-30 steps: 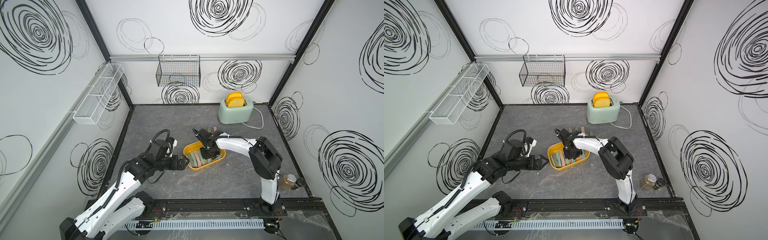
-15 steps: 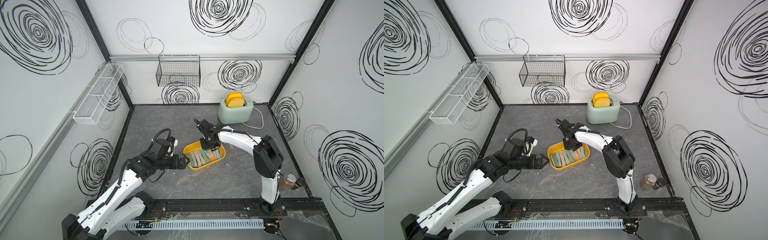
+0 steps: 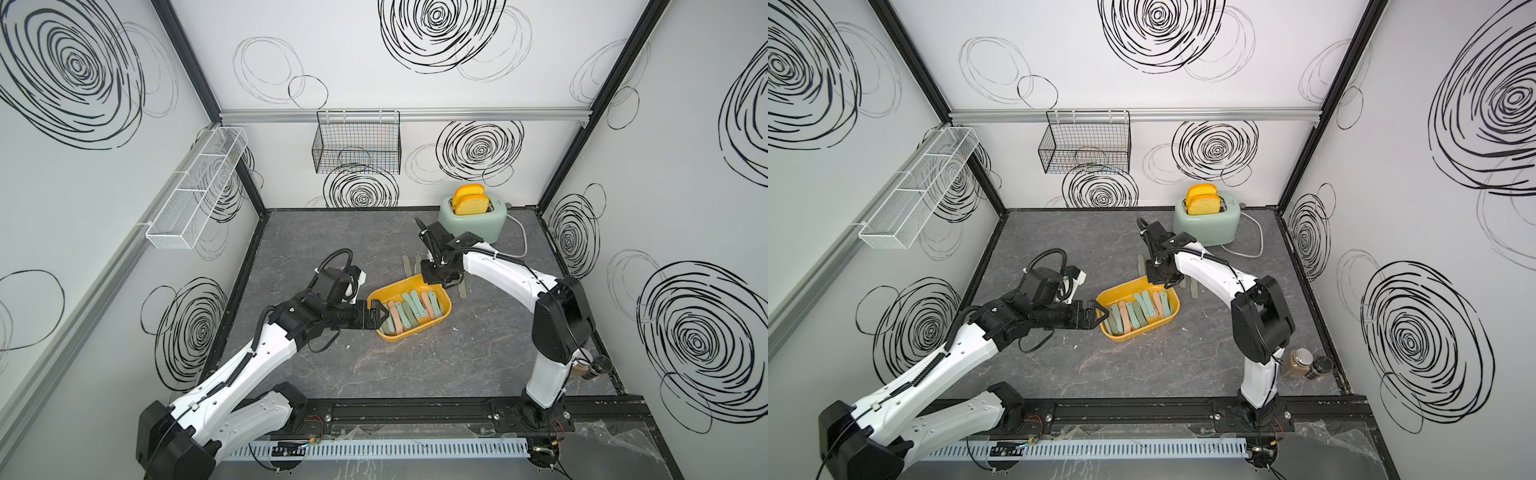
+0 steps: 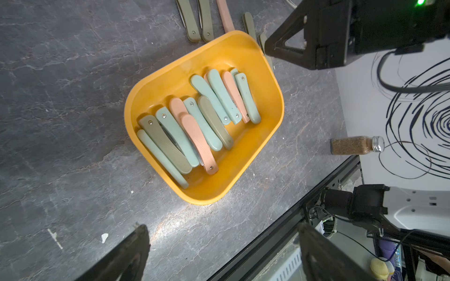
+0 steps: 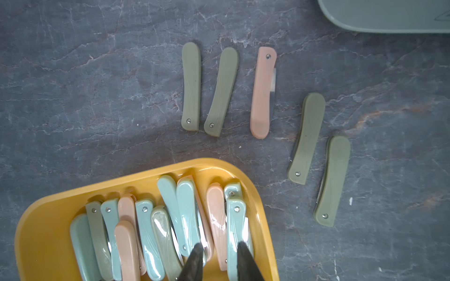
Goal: Take the fruit knife out of the storage box
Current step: Pick up the fruit knife from the storage box.
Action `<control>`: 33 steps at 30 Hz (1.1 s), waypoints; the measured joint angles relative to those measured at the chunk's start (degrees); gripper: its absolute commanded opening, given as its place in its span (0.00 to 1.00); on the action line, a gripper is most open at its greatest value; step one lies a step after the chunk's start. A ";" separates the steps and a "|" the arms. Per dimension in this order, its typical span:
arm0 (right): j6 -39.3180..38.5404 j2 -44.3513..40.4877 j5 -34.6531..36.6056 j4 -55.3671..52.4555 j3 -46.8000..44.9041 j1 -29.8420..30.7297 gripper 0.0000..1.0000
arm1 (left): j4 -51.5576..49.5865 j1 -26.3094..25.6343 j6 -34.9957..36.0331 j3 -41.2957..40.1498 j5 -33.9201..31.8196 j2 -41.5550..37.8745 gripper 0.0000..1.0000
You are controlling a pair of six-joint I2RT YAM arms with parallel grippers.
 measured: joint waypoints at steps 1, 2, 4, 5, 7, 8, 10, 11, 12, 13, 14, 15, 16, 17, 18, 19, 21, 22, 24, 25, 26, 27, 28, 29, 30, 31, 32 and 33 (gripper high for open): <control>-0.55 0.33 -0.02 -0.07 -0.13 0.42 0.36 | 0.33 -0.11 0.02 0.11 -0.02 0.39 0.98; -0.85 0.74 0.00 -0.07 -0.20 0.96 0.37 | 0.46 -0.11 0.04 0.17 -0.02 0.61 0.98; -1.73 2.47 0.04 -0.02 -0.22 2.58 0.38 | 0.39 -0.09 0.26 0.39 -0.04 0.74 0.98; -1.95 3.43 0.02 0.00 -0.22 3.30 0.39 | 0.26 -0.09 0.42 0.61 -0.04 0.74 0.98; -2.47 5.77 0.09 0.04 -0.22 4.52 0.40 | 0.22 0.09 0.87 1.05 -0.04 0.70 0.98; -2.62 6.82 0.07 0.09 -0.22 5.05 0.39 | 0.15 0.24 1.11 1.11 -0.04 0.59 0.98; -2.91 8.92 0.24 0.15 -0.22 5.57 0.39 | -0.42 0.92 1.68 1.09 -0.04 0.15 0.98; -2.95 9.55 0.44 0.15 -0.22 5.57 0.39 | -0.70 1.25 1.88 1.11 -0.04 -0.04 0.98; -3.06 10.27 0.76 0.15 -0.20 5.49 0.39 | -1.14 1.68 2.14 1.09 -0.02 -0.33 0.98; -3.15 10.82 0.98 0.17 -0.17 5.40 0.39 | -1.40 2.10 2.32 1.09 0.00 -0.61 0.98; -3.28 11.17 1.16 0.17 -0.13 5.35 0.38 | -1.60 2.54 2.49 1.09 0.02 -0.90 0.98; -3.48 11.65 1.27 0.20 0.04 5.33 0.38 | -1.81 2.93 2.64 1.09 0.09 -1.14 0.98; -3.67 12.04 1.42 0.39 0.20 5.29 0.38 | -2.05 3.32 2.84 1.09 0.22 -1.36 0.98; -3.76 12.33 1.57 0.50 0.33 5.29 0.38 | -2.27 3.63 2.95 1.09 0.31 -1.44 0.98; -3.91 12.66 1.68 0.70 0.37 5.29 0.37 | -2.45 3.91 3.08 1.09 0.44 -1.49 0.98; -4.00 12.90 1.73 0.87 0.37 5.29 0.37 | -2.54 4.11 3.21 1.09 0.50 -1.49 0.98; -4.31 13.16 1.84 1.05 0.46 5.27 0.34 | -2.60 4.39 3.37 1.09 0.72 -1.49 0.98; -4.42 13.16 1.88 1.29 0.48 5.27 0.31 | -2.58 4.50 3.45 1.09 0.81 -1.49 0.98; -4.68 13.29 1.86 1.62 0.48 5.27 0.27 | -2.60 4.59 3.56 1.09 0.92 -1.44 0.98; -4.76 13.38 1.88 1.64 0.57 5.27 0.26 | -2.58 4.63 3.65 1.09 0.94 -1.40 0.98; -4.81 13.40 1.88 1.70 0.63 5.27 0.25 | -2.58 4.66 3.67 1.09 0.98 -1.38 0.98; -4.96 13.42 1.90 1.73 0.72 5.27 0.24 | -2.58 4.70 3.69 1.09 1.03 -1.33 0.98; -4.98 13.42 1.99 1.73 0.72 5.25 0.24 | -2.58 4.70 3.69 1.09 1.05 -1.31 0.98; -5.03 13.42 2.01 1.73 0.74 5.25 0.24 | -2.56 4.70 3.69 1.09 1.05 -1.31 0.98; -5.05 13.42 2.01 1.70 0.79 5.25 0.24 | -2.56 4.70 3.72 1.09 1.07 -1.31 0.98; -5.05 13.42 2.01 1.64 0.85 5.14 0.23 | -2.56 4.70 3.72 1.09 1.05 -1.31 0.98; -5.05 13.42 2.01 1.55 1.03 5.07 0.23 | -2.54 4.74 3.72 1.07 1.07 -1.29 0.98; -5.05 13.42 2.01 1.51 1.27 4.98 0.23 | -2.54 4.79 3.72 1.07 1.07 -1.29 0.98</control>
